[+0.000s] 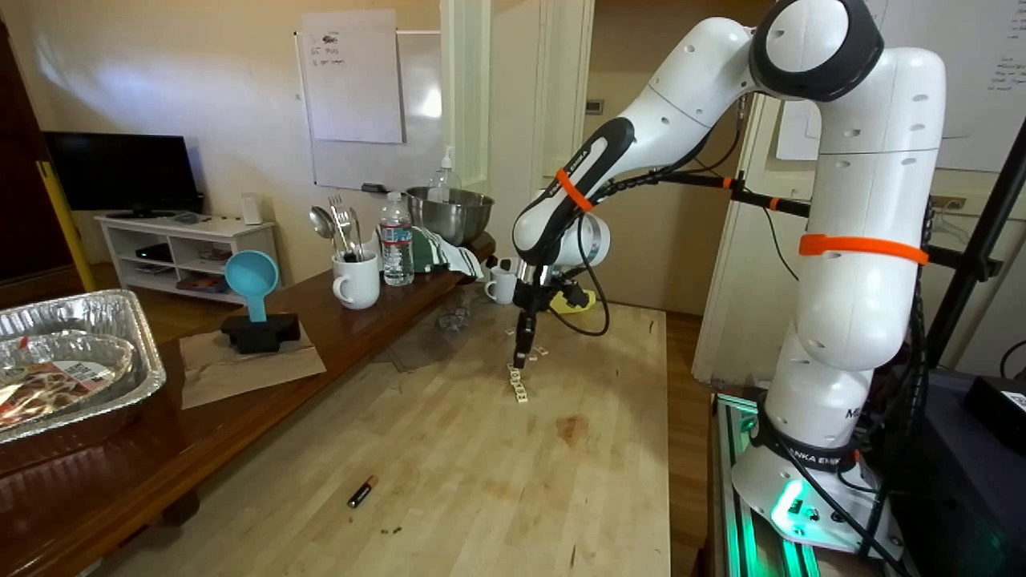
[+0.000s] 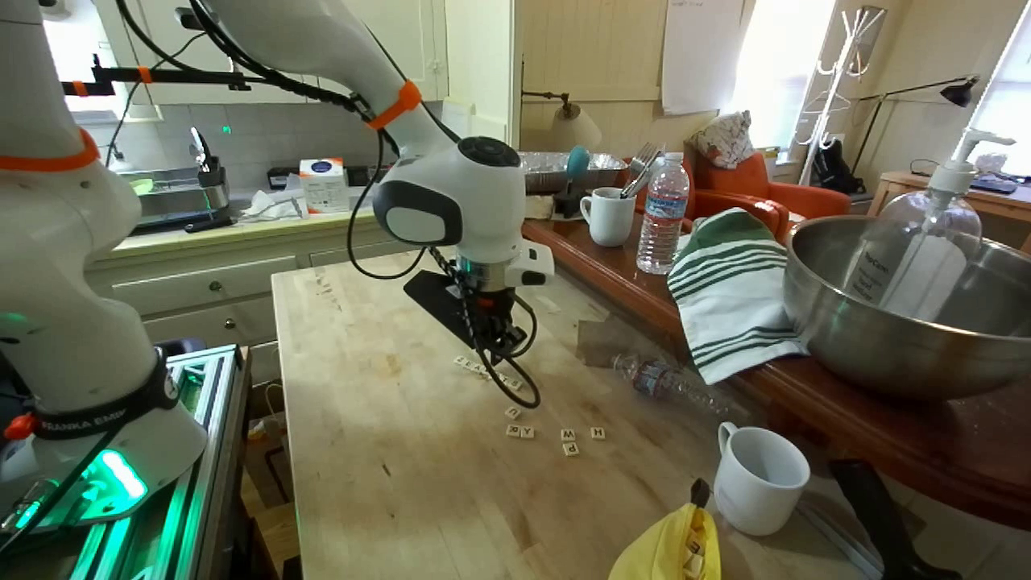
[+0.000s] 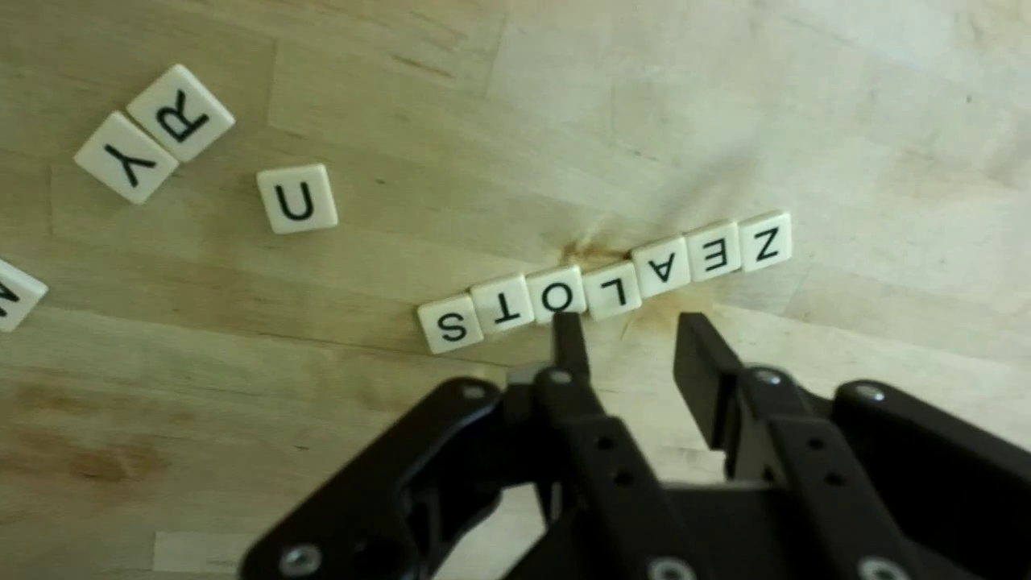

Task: Spell the word 'Zealots' using the tiles.

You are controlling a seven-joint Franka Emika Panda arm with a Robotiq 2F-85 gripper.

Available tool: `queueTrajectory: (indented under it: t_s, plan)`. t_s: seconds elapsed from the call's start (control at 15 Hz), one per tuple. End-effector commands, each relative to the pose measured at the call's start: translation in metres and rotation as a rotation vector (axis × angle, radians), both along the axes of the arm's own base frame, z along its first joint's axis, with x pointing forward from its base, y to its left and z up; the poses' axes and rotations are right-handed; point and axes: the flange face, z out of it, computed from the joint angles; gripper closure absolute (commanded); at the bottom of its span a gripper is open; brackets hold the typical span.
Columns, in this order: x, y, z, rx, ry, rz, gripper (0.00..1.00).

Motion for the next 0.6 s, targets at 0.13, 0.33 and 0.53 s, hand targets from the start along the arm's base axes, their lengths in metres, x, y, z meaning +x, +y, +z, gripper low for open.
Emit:
queueTrajectory:
  t_s: [0.13,0.33,0.53]
  plan:
    - [-0.0193,0.0142,-0.0006,-0.004,-0.006,0.109,0.16]
    - [-0.0222,0.0164,-0.0002,-0.010,-0.010,0.137,0.00]
    - [-0.0253,0.0163,0.0011,-0.020,-0.025,0.162,0.00]
